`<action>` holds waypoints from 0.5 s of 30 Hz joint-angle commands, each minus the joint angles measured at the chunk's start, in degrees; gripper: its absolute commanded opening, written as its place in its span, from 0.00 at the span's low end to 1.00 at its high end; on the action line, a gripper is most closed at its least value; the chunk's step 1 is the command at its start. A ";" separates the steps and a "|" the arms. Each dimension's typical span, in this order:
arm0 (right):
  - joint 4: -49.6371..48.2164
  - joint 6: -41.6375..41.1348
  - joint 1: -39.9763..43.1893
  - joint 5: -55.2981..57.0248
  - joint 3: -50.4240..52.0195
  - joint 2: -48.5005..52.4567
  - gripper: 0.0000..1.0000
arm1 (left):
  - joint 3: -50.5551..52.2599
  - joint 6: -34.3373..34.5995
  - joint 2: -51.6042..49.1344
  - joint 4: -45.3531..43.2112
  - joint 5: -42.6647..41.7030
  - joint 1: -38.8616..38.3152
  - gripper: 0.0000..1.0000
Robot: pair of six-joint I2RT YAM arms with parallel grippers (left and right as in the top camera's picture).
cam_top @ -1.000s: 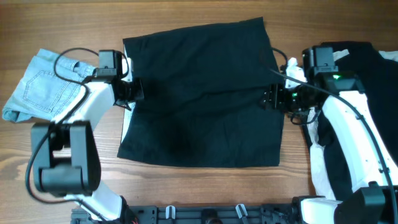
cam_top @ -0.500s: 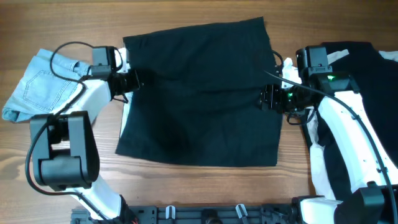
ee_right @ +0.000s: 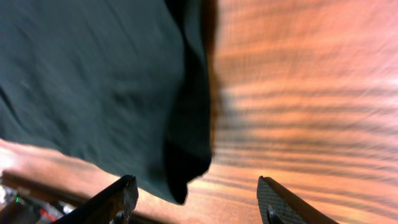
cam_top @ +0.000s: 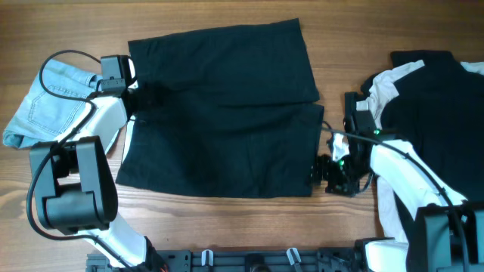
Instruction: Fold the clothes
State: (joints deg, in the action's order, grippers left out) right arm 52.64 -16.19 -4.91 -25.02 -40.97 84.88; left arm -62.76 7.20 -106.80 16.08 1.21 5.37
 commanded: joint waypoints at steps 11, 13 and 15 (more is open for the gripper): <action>-0.87 -2.10 -0.17 0.66 4.87 -0.90 0.04 | -1.22 0.79 1.49 -0.74 2.84 0.57 0.04; 2.62 -5.01 -0.17 2.16 4.22 -2.71 0.04 | -1.22 0.83 1.49 -1.75 4.66 0.57 0.04; 3.50 -6.47 -0.17 2.25 4.22 -3.37 0.04 | -1.22 1.01 1.49 -3.39 6.23 0.55 0.04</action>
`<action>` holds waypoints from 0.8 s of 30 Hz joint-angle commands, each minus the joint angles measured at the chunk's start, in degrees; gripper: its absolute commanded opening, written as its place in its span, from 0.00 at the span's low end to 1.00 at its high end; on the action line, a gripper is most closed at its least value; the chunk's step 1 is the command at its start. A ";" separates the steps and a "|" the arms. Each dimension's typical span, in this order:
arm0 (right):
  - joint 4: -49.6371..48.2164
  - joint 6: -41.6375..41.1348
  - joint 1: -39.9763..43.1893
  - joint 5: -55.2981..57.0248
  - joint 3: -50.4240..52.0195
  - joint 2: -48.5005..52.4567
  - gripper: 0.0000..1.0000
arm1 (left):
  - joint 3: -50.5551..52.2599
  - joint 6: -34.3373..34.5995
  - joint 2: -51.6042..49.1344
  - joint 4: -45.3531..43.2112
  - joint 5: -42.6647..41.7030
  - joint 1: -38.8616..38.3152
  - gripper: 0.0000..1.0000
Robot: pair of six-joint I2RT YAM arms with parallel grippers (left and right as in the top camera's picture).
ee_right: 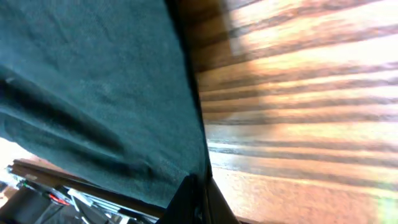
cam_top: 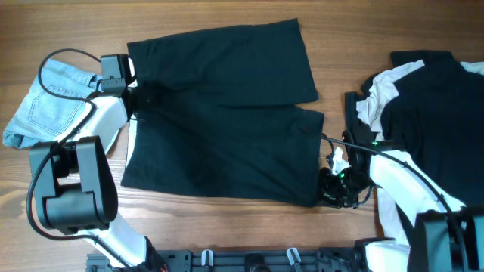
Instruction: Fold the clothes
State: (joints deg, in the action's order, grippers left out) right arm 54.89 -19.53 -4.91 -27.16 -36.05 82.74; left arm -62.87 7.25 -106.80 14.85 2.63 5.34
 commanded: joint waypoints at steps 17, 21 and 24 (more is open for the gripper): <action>1.77 -1.46 0.00 7.67 -16.02 -5.07 0.53 | -0.44 16.59 28.09 39.80 -2.99 1.16 0.57; 3.37 -1.42 -0.02 7.67 -16.00 -5.07 0.57 | 7.91 22.69 28.04 40.92 -4.09 7.91 0.47; 3.67 -1.40 -0.02 7.72 -15.96 -5.07 0.64 | 15.39 22.84 28.04 39.74 -11.63 14.14 0.45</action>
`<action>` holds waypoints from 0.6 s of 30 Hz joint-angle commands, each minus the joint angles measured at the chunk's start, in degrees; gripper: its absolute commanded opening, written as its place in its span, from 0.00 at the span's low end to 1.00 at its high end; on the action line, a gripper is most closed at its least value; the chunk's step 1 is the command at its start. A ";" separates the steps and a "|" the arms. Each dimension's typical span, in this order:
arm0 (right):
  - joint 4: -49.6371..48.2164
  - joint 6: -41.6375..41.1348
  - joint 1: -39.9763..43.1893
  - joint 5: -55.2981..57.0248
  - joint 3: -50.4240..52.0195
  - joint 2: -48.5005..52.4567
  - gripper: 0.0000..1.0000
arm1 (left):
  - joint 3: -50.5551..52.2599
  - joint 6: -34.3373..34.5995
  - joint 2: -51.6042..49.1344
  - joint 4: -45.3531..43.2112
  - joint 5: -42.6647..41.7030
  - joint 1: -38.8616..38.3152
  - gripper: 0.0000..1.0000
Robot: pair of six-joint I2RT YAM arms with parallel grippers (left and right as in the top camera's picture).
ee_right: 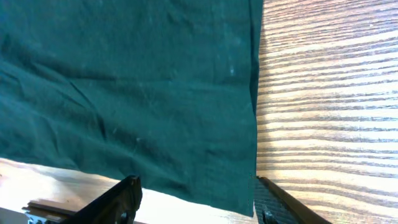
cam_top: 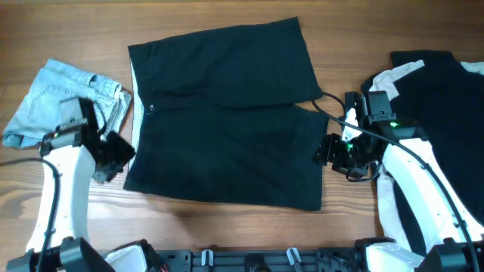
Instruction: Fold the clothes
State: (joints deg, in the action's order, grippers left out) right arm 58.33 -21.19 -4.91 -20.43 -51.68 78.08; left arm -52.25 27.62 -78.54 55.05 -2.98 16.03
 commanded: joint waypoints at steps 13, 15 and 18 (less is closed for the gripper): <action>-0.85 1.53 -0.02 3.10 2.43 -0.42 0.70 | 17.53 3.32 -0.22 -13.07 -9.22 5.03 0.18; -1.81 1.09 0.00 3.08 4.15 -0.42 0.70 | 17.53 3.30 -0.22 -13.05 -10.40 5.03 0.04; -4.48 -3.48 -0.02 3.06 9.84 -0.42 0.70 | 17.53 3.28 -0.20 -12.24 -10.54 5.03 0.04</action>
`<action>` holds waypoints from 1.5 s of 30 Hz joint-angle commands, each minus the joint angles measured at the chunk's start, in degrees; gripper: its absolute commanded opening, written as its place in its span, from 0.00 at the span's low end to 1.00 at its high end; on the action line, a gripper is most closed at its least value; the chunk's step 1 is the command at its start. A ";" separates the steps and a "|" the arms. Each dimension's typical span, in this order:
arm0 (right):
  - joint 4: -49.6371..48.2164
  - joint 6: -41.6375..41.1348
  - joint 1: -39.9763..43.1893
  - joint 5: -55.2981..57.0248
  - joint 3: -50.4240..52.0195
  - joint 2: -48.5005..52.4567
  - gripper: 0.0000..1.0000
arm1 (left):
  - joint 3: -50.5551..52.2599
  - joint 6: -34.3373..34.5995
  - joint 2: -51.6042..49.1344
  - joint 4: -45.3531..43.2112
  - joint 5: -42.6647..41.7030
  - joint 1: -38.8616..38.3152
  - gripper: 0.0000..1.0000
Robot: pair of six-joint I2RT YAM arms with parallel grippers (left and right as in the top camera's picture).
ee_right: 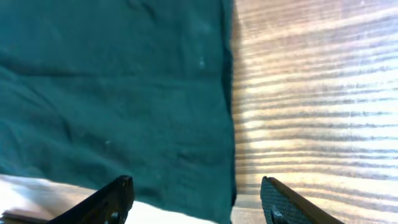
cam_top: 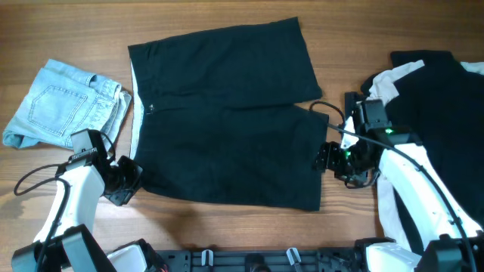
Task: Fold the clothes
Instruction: 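Grasp the bottom edge with both grippers and fold it upward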
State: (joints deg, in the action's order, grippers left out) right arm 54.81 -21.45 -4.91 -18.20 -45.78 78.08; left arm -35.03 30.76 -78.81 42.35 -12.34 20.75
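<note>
A pair of black shorts (cam_top: pixel 227 113) lies spread flat in the middle of the table, waistband to the left, legs to the right. My right gripper (cam_top: pixel 327 157) hovers open at the hem of the near leg. In the right wrist view the dark cloth (ee_right: pixel 112 87) fills the left side, and its edge runs down between the fingers (ee_right: pixel 119 193) of the gripper (ee_right: pixel 199 205), which hold nothing. My left gripper (cam_top: pixel 121 183) sits at the near left corner of the shorts; its jaws do not show clearly.
Folded light-blue jeans (cam_top: pixel 64 109) lie at the far left. A heap of black and white clothes (cam_top: pixel 427 91) covers the right side. The table's front edge (cam_top: pixel 242 253) lies just below the shorts. Bare wood (ee_right: pixel 311 93) lies to the right of the hem.
My left gripper has moved from beside the shorts' left edge to their near left corner. The right gripper stays open at the hem, barely shifted. The shorts lie as before.
First my left gripper was at the waistband's far end and the right was open at the near hem corner. Then the right was shut on that hem, with the shorts' near edge drawn nearer. Later it was open again, the left arm was nearer, and the shorts lie flat now.
</note>
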 commanded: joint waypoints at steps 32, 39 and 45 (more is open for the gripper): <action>-10.29 -5.66 -0.13 -12.00 19.98 -1.05 0.26 | 0.20 -0.74 0.07 0.70 -1.36 0.31 0.04; -0.09 1.51 -0.13 -11.80 10.12 -4.11 0.04 | -2.93 -1.49 1.57 6.01 -1.90 0.31 0.04; 12.94 1.53 -0.11 -8.35 -5.92 -15.15 0.04 | -9.20 -3.54 16.31 17.00 -2.23 0.31 0.04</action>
State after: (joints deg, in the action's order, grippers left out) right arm 65.89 -20.67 -4.91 -27.97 -46.44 66.85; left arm -41.34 28.60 -69.60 57.14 -13.74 20.75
